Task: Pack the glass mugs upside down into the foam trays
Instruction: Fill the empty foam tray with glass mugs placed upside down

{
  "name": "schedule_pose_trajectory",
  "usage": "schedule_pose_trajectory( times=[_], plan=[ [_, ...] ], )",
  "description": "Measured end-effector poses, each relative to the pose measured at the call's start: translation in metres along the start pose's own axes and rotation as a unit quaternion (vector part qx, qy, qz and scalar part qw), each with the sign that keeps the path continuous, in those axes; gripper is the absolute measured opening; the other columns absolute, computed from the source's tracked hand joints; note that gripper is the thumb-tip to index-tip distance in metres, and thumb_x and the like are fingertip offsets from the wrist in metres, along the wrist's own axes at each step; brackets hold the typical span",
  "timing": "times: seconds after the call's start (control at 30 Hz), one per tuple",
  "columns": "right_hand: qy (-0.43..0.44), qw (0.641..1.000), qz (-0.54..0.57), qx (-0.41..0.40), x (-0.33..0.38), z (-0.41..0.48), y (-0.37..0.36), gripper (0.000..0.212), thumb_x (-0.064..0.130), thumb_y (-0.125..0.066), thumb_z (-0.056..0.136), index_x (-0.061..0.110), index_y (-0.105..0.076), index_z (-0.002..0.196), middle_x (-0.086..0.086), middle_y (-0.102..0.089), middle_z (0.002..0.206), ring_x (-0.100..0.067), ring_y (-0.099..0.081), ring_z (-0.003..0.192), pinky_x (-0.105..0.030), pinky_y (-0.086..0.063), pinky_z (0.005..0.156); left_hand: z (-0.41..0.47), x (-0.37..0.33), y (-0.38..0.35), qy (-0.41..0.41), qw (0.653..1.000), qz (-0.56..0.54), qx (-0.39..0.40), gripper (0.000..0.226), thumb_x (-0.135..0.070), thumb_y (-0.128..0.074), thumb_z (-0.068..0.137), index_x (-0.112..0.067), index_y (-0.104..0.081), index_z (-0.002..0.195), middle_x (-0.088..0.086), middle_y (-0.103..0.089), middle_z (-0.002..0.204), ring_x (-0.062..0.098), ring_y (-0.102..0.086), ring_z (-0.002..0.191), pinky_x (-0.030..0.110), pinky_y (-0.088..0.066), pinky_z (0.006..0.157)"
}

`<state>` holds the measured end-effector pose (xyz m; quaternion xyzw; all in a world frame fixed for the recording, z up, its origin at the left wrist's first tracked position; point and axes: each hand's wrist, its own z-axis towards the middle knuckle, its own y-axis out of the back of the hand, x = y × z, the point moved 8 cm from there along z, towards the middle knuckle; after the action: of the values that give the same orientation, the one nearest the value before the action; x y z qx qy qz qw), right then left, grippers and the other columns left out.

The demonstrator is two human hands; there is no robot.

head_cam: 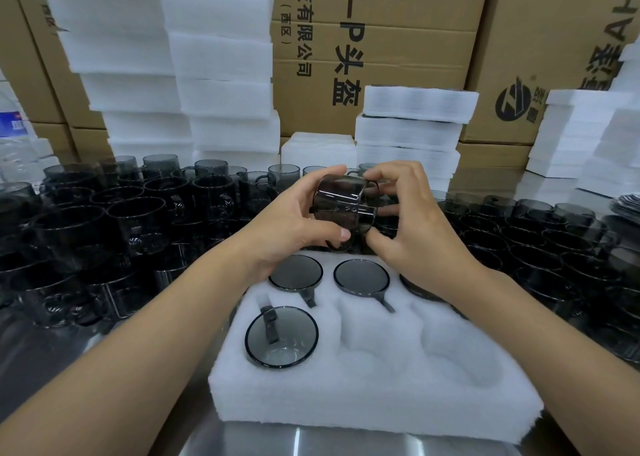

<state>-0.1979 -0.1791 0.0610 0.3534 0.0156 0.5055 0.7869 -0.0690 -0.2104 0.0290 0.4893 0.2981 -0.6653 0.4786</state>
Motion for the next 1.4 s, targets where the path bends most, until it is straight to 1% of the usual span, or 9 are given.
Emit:
schedule_pose_trajectory(
  times=[0.1, 0.2, 0.3, 0.43, 0.53, 0.7, 0.9, 1.03, 1.4],
  plan=[
    [0.054, 0.996, -0.058, 0.039, 0.014, 0.000, -0.001, 0.083, -0.011, -0.061, 0.073, 0.041, -0.032, 0.131, 0.008, -0.030, 0.133, -0.014, -0.046, 0.115, -0.038, -0.052, 0.083, 0.000, 0.000, -0.003, 0.001, 1.000, 0.006, 0.021, 0.070, -0.003, -0.070, 0.069, -0.024, -0.051, 0.133, 0.000, -0.066, 0.114, 0.018, -0.064, 0.092, 0.037, -0.052, 0.079],
    [0.126, 0.982, -0.122, 0.073, 0.027, 0.001, 0.001, 0.069, -0.014, -0.057, 0.070, 0.021, -0.043, 0.128, -0.007, -0.038, 0.136, -0.025, -0.046, 0.119, -0.039, -0.047, 0.091, -0.001, 0.000, -0.005, 0.006, 0.999, -0.007, 0.039, 0.054, -0.014, -0.068, 0.078, -0.023, -0.054, 0.130, 0.001, -0.067, 0.114, 0.018, -0.065, 0.099, 0.036, -0.055, 0.080],
    [0.075, 0.990, -0.080, 0.091, 0.029, 0.005, 0.013, 0.054, -0.001, -0.063, 0.070, 0.020, -0.051, 0.119, 0.002, -0.040, 0.126, -0.011, -0.049, 0.110, -0.029, -0.046, 0.086, -0.001, 0.000, -0.005, 0.018, 0.999, -0.020, 0.033, 0.047, -0.040, -0.067, 0.079, -0.029, -0.057, 0.124, 0.001, -0.070, 0.109, 0.021, -0.070, 0.091, 0.026, -0.056, 0.067],
    [-0.041, 0.993, -0.017, 0.114, 0.022, 0.007, 0.029, 0.045, 0.024, -0.063, 0.068, 0.035, -0.053, 0.110, 0.014, -0.051, 0.110, -0.005, -0.053, 0.089, -0.019, -0.046, 0.074, 0.002, 0.005, -0.006, 0.068, 0.997, -0.041, 0.017, 0.066, -0.063, -0.052, 0.077, -0.025, -0.051, 0.131, 0.004, -0.073, 0.107, 0.021, -0.071, 0.091, 0.027, -0.055, 0.063],
    [-0.119, 0.976, 0.050, 0.174, 0.015, 0.004, 0.026, 0.036, 0.047, -0.065, 0.064, 0.036, -0.063, 0.099, 0.008, -0.064, 0.087, -0.019, -0.058, 0.071, -0.038, -0.049, 0.066, 0.002, 0.006, -0.008, 0.079, 0.996, -0.023, 0.030, 0.060, -0.064, -0.042, 0.078, -0.030, -0.050, 0.126, 0.000, -0.074, 0.103, 0.019, -0.070, 0.094, 0.028, -0.056, 0.069],
    [-0.151, 0.944, 0.108, 0.271, 0.020, -0.006, 0.009, 0.039, 0.061, -0.066, 0.061, 0.029, -0.067, 0.084, -0.008, -0.060, 0.066, -0.016, -0.051, 0.055, -0.024, -0.042, 0.047, -0.002, 0.002, -0.015, 0.063, 0.996, 0.020, 0.057, 0.064, -0.067, -0.051, 0.068, -0.035, -0.048, 0.124, 0.000, -0.073, 0.109, 0.016, -0.069, 0.100, 0.023, -0.055, 0.074],
    [-0.157, 0.945, 0.021, 0.286, 0.032, -0.009, 0.002, 0.052, 0.074, -0.057, 0.056, 0.026, -0.058, 0.078, 0.010, -0.051, 0.056, -0.005, -0.044, 0.053, -0.029, -0.036, 0.055, -0.004, 0.002, -0.016, 0.051, 0.995, 0.063, 0.067, 0.064, -0.066, -0.050, 0.071, -0.033, -0.051, 0.126, -0.002, -0.072, 0.111, 0.011, -0.064, 0.109, 0.032, -0.048, 0.088],
    [-0.126, 0.948, -0.056, 0.288, 0.050, -0.012, 0.002, 0.055, 0.079, -0.048, 0.055, 0.028, -0.052, 0.075, 0.014, -0.051, 0.057, -0.003, -0.043, 0.049, -0.022, -0.032, 0.050, -0.004, 0.002, -0.017, 0.052, 0.993, 0.076, 0.068, 0.063, -0.066, -0.050, 0.071, -0.033, -0.055, 0.125, -0.004, -0.071, 0.113, 0.009, -0.064, 0.108, 0.034, -0.047, 0.094],
    [-0.077, 0.924, -0.156, 0.341, 0.075, -0.023, -0.009, 0.056, 0.085, -0.038, 0.054, 0.035, -0.042, 0.081, 0.031, -0.051, 0.075, 0.000, -0.048, 0.063, -0.024, -0.030, 0.052, -0.004, 0.001, -0.018, 0.051, 0.992, 0.096, 0.069, 0.066, -0.064, -0.051, 0.068, -0.030, -0.056, 0.124, -0.005, -0.069, 0.117, 0.008, -0.063, 0.110, 0.034, -0.046, 0.098]
  ],
)
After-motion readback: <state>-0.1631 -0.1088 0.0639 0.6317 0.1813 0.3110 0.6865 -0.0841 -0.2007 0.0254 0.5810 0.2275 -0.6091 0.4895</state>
